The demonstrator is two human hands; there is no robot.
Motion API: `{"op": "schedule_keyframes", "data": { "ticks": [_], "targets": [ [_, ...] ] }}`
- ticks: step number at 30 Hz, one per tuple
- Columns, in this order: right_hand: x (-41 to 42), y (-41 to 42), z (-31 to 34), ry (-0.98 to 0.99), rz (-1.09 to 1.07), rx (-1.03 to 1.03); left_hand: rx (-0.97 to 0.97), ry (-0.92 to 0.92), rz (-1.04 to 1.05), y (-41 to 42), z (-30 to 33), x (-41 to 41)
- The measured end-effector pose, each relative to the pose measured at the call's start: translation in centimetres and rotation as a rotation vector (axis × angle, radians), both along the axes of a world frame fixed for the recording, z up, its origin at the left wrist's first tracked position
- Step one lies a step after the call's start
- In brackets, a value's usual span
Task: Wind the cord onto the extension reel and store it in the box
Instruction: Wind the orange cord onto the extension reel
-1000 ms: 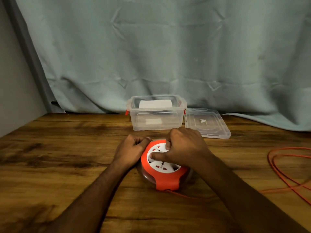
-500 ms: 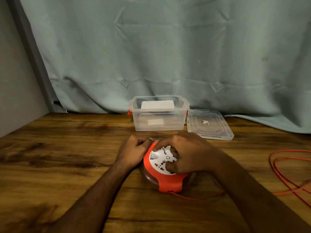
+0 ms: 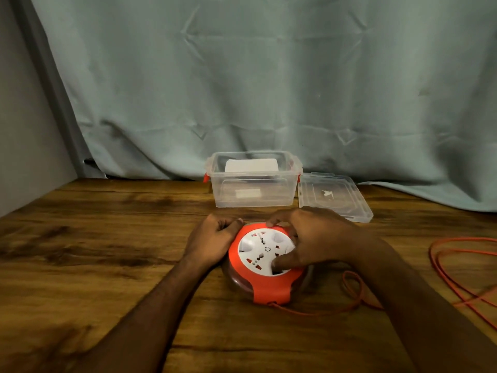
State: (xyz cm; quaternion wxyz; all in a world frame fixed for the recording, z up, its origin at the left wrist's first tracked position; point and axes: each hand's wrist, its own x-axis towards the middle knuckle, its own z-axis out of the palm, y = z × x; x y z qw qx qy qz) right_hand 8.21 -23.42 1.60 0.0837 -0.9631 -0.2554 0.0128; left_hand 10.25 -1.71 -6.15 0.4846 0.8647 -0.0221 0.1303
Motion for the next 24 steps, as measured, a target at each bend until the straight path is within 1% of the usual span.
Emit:
{"op": "schedule_keyframes", "data": {
  "ticks": [4,8,10,17,24],
  "targets": [
    [-0.1,-0.4,0.3,-0.079,-0.105,-0.071,-0.002,-0.011,0.019,-0.1,0.0,-0.1],
    [-0.3,-0.2,0.4,-0.223,-0.096,-0.164,-0.010,-0.002,0.010,0.1,-0.1,0.1],
    [-0.5,-0.1,0.4,-0.253,-0.073,-0.186,-0.017,0.001,0.009,0.1,-0.1,0.1],
    [-1.1,0.4,0.5,-0.161,0.008,-0.168,-0.029,0.014,0.015,-0.3,0.3,-0.2],
    [-0.8,1.0,-0.5,-0.195,-0.032,-0.098,-0.010,0.009,0.038,-0.3,0.6,-0.5]
  ]
}}
